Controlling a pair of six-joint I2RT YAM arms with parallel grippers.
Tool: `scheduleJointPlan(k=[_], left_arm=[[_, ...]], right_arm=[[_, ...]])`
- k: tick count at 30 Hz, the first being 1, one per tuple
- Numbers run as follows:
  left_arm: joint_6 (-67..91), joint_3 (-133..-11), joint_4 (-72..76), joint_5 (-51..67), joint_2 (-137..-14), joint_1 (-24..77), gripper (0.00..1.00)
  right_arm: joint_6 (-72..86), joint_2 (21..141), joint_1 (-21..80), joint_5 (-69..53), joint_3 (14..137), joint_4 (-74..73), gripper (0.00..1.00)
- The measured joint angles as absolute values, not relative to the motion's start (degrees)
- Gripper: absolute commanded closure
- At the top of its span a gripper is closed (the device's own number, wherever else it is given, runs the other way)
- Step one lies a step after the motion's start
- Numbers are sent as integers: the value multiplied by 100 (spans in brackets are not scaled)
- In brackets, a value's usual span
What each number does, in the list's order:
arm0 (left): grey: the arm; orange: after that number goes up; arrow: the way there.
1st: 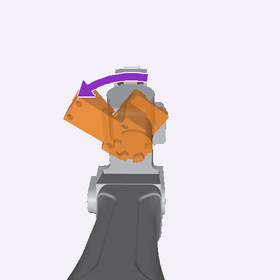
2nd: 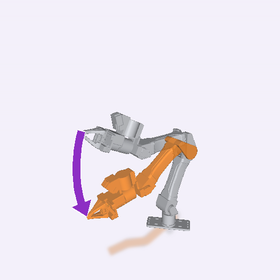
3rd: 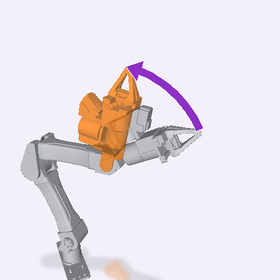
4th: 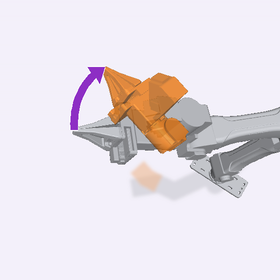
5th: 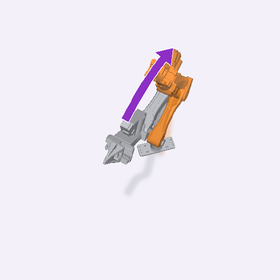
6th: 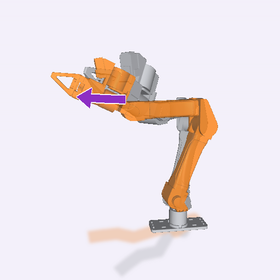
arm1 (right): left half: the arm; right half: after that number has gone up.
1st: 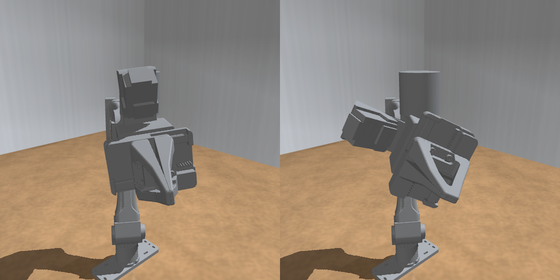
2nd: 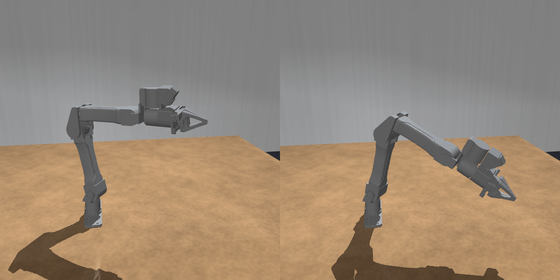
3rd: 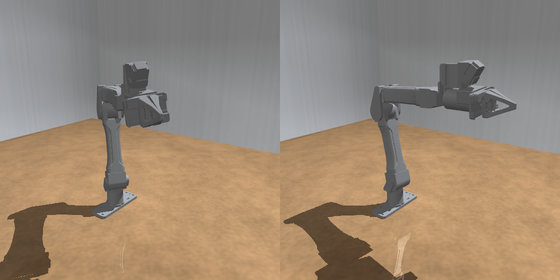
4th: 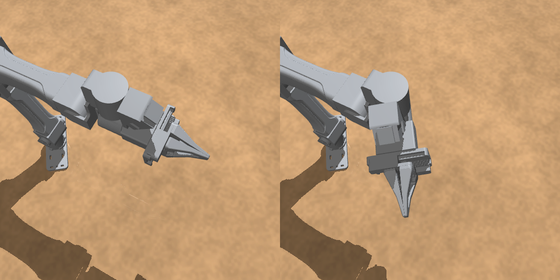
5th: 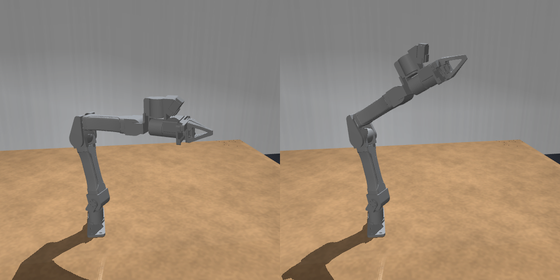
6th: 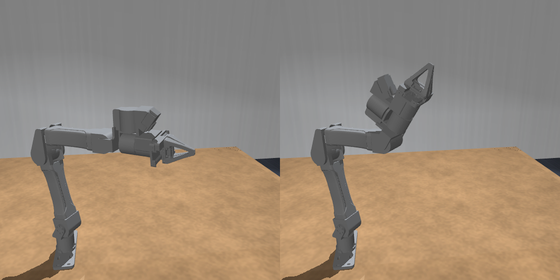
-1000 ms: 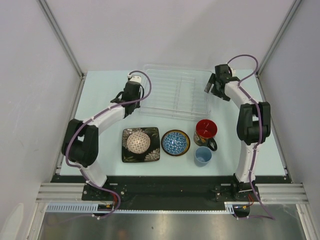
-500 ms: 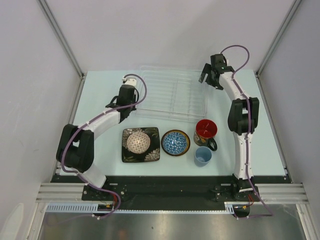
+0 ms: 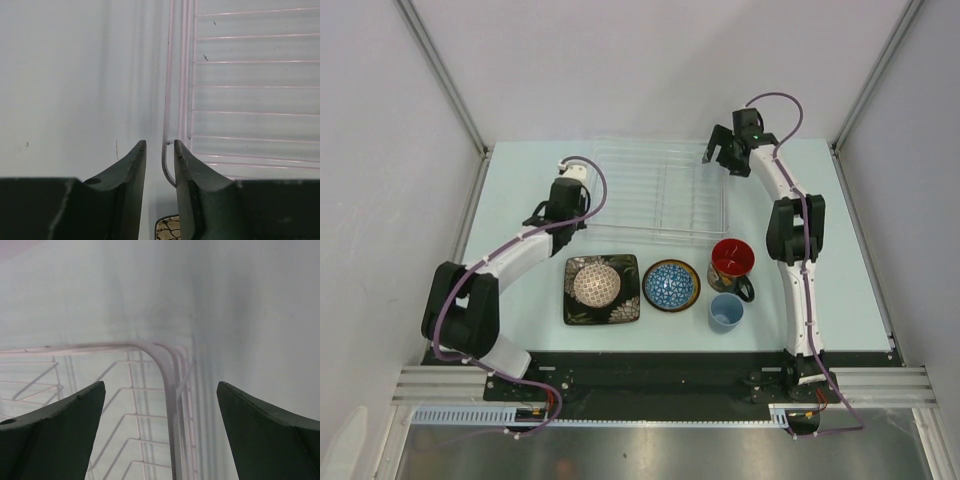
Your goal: Load the mixed dishes into the dish rack
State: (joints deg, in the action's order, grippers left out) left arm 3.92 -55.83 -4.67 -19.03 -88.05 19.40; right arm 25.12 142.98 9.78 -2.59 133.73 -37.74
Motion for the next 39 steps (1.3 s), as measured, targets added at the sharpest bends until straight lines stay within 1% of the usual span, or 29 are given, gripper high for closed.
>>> scheduleJointPlan(k=[2,6,9,17,21,25,28,30,33,34,36,37,38,39], left_arm=[[390,-5529,-491,-1876,-8748,1933,67],[392,-5474,-545,-1855,-8726,1929,67],[386,-5441,-648,-1798,-8722,1920,67],[301,-5542,-991,-1708,-8722,1909,64],[196,-5957,-1219,-1621,-8724,1907,63],[-8,-6707,-1210,-1492,-8879,1839,63],[-51,-7336,-1194,-1326,-9139,1702,63],[-51,-7516,-1223,-1168,-9185,1612,62],[-51,-7588,-1387,-899,-9124,1516,58],[-51,-7588,-1505,-814,-9063,1494,53],[-62,-7575,-1772,-620,-8812,1479,48],[-56,-7550,-1940,-504,-8578,1470,39],[-71,-7526,-2025,-423,-8385,1470,36],[-91,-7456,-2104,-314,-8090,1470,32]], right_arm=[[2574,14341,958,-495,13434,-3577,0],[2808,14671,954,-1090,13959,-3131,0],[2985,14759,952,-1424,14031,-2849,0],[2980,14765,919,-1605,14031,-2711,0],[2978,14763,821,-1697,14035,-2716,0],[2847,14730,668,-1623,14059,-2978,0],[2655,14562,609,-1315,14042,-3339,0],[2571,14352,596,-1046,13963,-3520,0],[2429,13821,613,-548,13716,-3800,0],[2342,13557,655,-318,13548,-3857,0],[2182,12912,808,257,13187,-4001,0],[2062,12460,1000,626,12947,-4066,0],[1975,12112,1192,882,12748,-4066,0],[1892,11524,1557,1278,12263,-3881,0]])
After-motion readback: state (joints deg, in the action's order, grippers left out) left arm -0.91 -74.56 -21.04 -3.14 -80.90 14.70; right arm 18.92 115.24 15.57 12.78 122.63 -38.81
